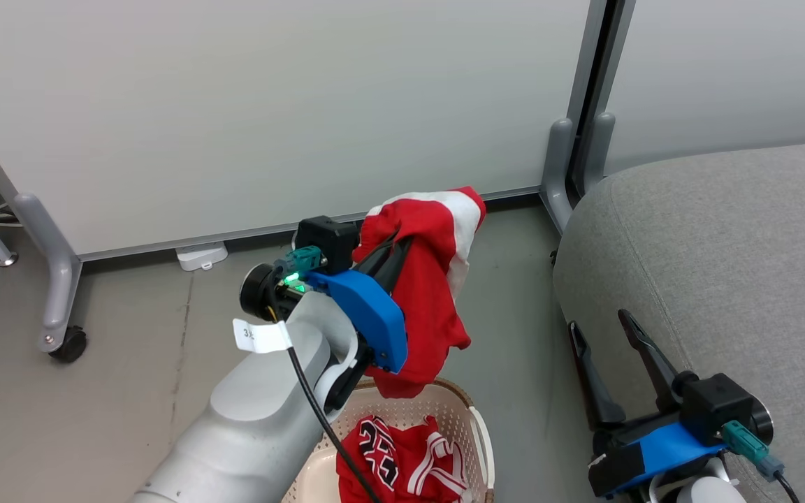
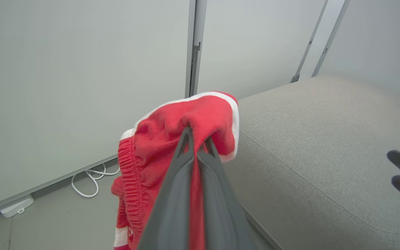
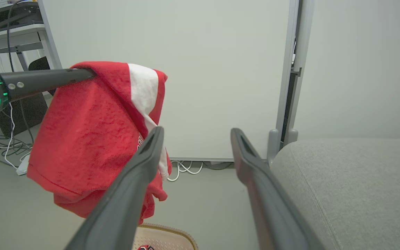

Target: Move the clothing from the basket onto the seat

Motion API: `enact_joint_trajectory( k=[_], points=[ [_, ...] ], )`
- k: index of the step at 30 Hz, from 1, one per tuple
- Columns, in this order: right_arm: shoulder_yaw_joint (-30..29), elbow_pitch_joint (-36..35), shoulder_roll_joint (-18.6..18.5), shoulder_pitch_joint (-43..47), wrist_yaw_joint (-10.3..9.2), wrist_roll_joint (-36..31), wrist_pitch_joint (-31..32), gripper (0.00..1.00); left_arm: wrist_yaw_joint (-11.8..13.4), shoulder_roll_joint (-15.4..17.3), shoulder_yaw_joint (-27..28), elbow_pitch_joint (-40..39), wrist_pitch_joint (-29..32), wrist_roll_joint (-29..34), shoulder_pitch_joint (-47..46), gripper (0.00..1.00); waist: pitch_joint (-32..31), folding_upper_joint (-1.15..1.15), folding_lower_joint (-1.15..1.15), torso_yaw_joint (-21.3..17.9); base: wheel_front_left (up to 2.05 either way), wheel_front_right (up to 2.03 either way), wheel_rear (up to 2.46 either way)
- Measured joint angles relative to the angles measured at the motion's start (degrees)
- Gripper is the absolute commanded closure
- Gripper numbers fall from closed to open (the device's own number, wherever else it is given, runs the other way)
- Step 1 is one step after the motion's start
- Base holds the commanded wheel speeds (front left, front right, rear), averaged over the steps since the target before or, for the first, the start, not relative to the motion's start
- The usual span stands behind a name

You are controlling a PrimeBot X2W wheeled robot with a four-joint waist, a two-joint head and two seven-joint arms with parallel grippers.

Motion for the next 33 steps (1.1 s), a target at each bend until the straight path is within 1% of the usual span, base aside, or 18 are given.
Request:
enact_joint_trajectory(
  k=[7, 12, 14, 17, 25, 28, 33],
  points=[
    [0.62, -0.07, 0.00, 0.40, 0.00, -0.21, 0.59, 0.00, 0.00, -0.22, -2.48, -2.36, 0.20, -3.85, -2.61, 1.00, -0.18, 0.00, 0.00, -0.10, 0.00, 0.00, 0.00],
    [0.92, -0.30, 0.00, 0.40, 0.00, -0.60, 1.07, 0.00, 0.90, -0.22, -5.02, -3.80, 0.15, -6.38, -3.86, 1.00, -0.25, 0.00, 0.00, -0.43, 0.00, 0.00, 0.00],
    [1.20, -0.36, 0.00, 0.40, 0.00, -0.67, 1.11, 0.00, 1.34, -0.22, -6.02, -3.96, 0.10, -7.21, -4.11, 1.00, -0.25, 0.00, 0.00, -0.66, 0.00, 0.00, 0.00],
    [1.40, -0.47, 0.00, 0.41, 0.00, -0.67, 1.21, 0.00, 1.35, -0.22, -7.23, -3.99, 0.16, -9.02, -4.17, 1.00, -0.20, 0.00, 0.00, -0.96, 0.00, 0.00, 0.00],
    [1.76, -0.62, -0.01, 0.44, 0.00, -0.67, 1.46, 0.00, 2.01, -0.23, -9.96, -3.63, -0.35, -11.32, -5.39, 1.00, -0.09, 0.00, 0.00, -1.25, 0.00, 0.00, 0.00],
    [3.21, -0.58, -0.01, 0.42, 0.00, -0.67, 1.58, 0.00, 2.04, -0.22, -10.84, -3.48, -0.68, -12.55, -5.43, 1.00, 0.00, 0.00, 0.00, -1.29, 0.00, 0.00, 0.00],
    [7.51, 0.40, -0.01, 0.10, 0.00, -1.64, 2.66, 0.00, 2.19, -0.21, -12.26, -3.11, -1.27, -13.96, -5.73, 1.00, 0.22, 0.00, 0.00, -1.31, 0.00, 0.00, 0.00]
  ],
)
